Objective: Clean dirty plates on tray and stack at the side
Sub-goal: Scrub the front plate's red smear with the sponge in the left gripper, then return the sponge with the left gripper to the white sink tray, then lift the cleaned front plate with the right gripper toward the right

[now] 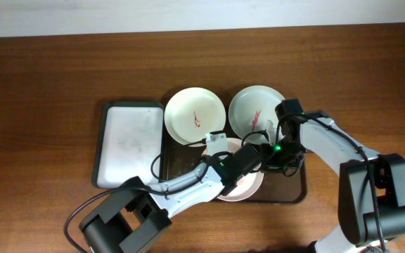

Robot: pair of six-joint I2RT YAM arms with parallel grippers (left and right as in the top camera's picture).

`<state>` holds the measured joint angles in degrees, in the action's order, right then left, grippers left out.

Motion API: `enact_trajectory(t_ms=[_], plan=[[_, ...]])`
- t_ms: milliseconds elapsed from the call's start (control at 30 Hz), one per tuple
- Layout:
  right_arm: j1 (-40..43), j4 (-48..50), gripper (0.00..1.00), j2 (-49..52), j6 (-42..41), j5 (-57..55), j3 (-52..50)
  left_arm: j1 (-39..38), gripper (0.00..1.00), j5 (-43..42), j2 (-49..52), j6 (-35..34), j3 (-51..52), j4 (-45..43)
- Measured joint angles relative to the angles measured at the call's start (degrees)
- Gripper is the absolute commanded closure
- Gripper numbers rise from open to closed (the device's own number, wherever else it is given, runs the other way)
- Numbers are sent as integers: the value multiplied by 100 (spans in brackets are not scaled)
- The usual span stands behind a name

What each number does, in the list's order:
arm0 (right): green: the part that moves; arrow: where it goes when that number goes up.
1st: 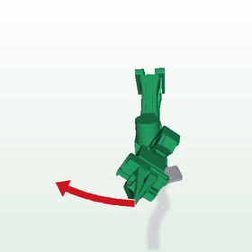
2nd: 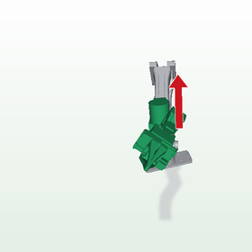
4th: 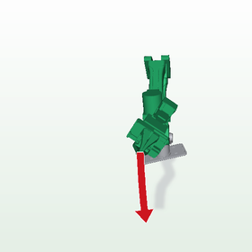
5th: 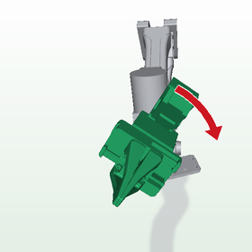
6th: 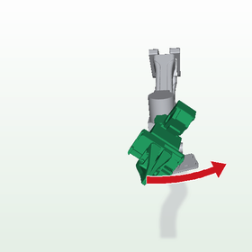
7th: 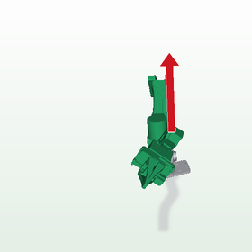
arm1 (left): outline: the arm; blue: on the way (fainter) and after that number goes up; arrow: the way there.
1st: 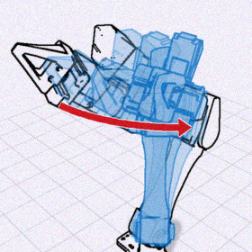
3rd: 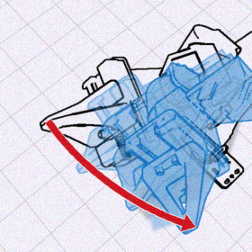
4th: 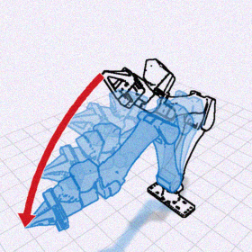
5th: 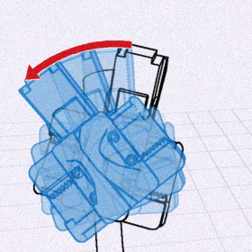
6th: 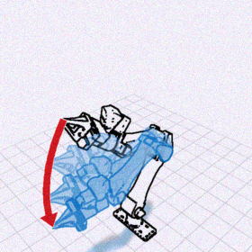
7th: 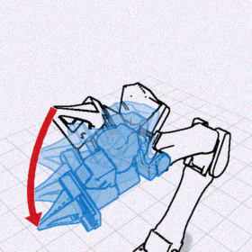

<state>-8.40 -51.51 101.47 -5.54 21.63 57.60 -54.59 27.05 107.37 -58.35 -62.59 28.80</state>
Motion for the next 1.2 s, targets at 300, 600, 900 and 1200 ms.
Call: enact_trajectory(t_ms=[300, 600, 900, 1200], plan=[[-2, 28, 96, 0, -2, 26, 0, 251, 100, 55, -927, 153, -15, 669], [-2, 33, 96, -271, 0, -306, 20, 1453, 100, -1215, -1364, 1241, -15, 1001], [-2, -195, 96, -1303, -31, -1025, 118, 3250, 100, -2406, -1375, 2850, -15, 1257], [-136, -212, 96, -1926, -179, -1735, 160, 4474, 100, -2520, -1377, 3449, -15, 1403]])
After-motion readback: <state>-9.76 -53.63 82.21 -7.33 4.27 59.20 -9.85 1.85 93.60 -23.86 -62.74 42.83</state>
